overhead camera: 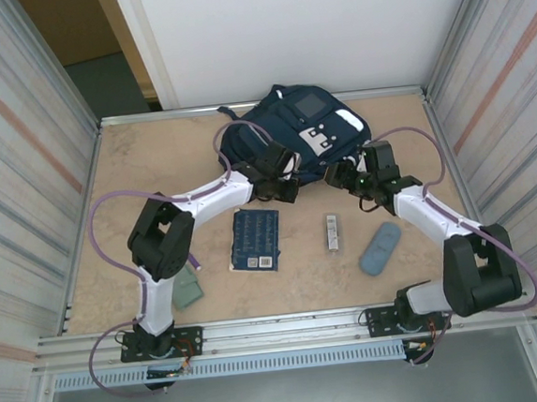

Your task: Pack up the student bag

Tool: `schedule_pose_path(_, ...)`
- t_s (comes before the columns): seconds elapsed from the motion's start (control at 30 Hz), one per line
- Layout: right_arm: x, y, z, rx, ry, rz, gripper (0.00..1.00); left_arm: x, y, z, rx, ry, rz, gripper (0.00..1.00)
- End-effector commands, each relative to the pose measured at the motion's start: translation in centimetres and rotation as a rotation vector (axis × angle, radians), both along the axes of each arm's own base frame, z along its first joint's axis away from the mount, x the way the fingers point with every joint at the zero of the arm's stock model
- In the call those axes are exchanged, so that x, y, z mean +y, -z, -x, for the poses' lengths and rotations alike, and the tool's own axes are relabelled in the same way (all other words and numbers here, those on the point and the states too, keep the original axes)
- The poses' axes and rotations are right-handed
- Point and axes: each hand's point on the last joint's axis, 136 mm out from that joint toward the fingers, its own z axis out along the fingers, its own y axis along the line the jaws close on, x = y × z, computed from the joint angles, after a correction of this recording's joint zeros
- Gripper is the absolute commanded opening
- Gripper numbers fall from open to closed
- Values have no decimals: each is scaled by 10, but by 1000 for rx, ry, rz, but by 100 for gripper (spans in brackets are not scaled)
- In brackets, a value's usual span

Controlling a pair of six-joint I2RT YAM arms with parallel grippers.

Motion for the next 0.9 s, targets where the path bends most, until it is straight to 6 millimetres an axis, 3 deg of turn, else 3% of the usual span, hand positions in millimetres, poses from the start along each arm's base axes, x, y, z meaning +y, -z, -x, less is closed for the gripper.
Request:
schedule_pose_path(0.0,11,5,-2,170,198,-227,77,-21,-32,3,-34,91,109,0)
schedule_pose_path(0.1,24,10,-7,242,296,-378,77,-27,-34,3,-23,87,143,0)
schedule_pose_path(0.23,42,24,-17,315,350,-423,76,-34,-39,3,-33,86,201,0)
schedule_pose_path(0.33,65,34,-27,363,346,-506,70,-36,-44,6,-29,100,220,0)
schedule_pose_path(0.4,77,35,-35,365,322,-530,61,-35,-43,7,-36,105,221,0)
schedule_pose_path(0.6,69,39,-40,359,365,-508,50,-18,-38,4,-50,72,187,0)
schedule_pose_path(0.67,62,38,-40,353,382,-506,51,-13,-36,3,-53,65,193,0)
schedule_pose_path(0.77,59,33,-38,354,388,-513,67,-9,-33,3,-36,58,199,0)
schedule_pose_path(0.87,67,23,-37,356,366,-560,68,-10,-30,5,-26,69,209,0)
